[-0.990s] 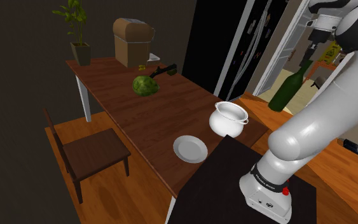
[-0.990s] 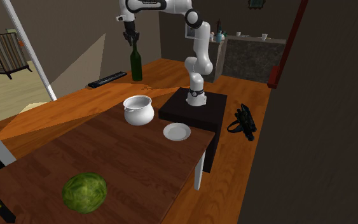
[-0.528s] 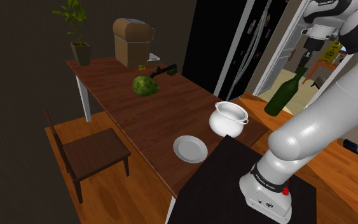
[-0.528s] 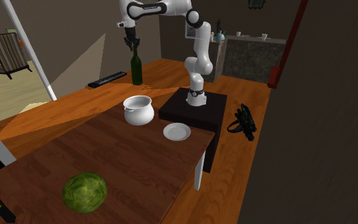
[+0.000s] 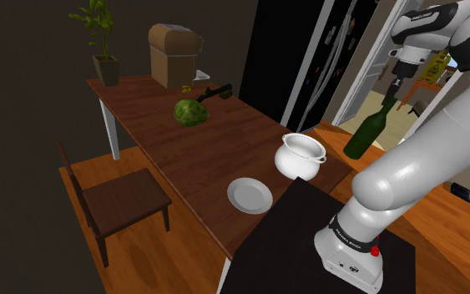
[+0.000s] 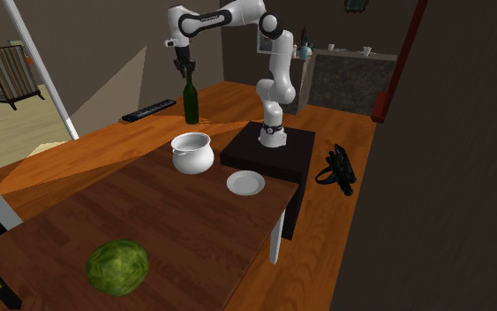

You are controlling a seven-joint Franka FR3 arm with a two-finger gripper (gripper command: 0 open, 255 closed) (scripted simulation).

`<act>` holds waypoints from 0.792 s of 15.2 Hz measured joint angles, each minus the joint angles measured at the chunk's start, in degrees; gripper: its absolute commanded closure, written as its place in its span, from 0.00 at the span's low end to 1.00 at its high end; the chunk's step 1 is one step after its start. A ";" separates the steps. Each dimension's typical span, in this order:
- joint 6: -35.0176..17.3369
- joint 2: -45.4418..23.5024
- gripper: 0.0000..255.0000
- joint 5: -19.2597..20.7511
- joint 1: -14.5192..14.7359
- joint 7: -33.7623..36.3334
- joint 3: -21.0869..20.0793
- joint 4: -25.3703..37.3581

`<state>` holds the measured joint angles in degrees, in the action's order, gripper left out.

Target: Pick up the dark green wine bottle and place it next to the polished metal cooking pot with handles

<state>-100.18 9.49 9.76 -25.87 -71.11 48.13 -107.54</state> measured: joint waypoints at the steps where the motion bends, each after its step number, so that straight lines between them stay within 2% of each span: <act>1: -0.70 0.06 1.00 0.08 -0.07 -0.03 0.10 -0.73; 12: -9.13 -1.48 1.00 -0.61 -0.20 -0.17 1.14 -8.03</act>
<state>-109.31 8.02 9.15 -26.07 -71.27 49.27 -115.57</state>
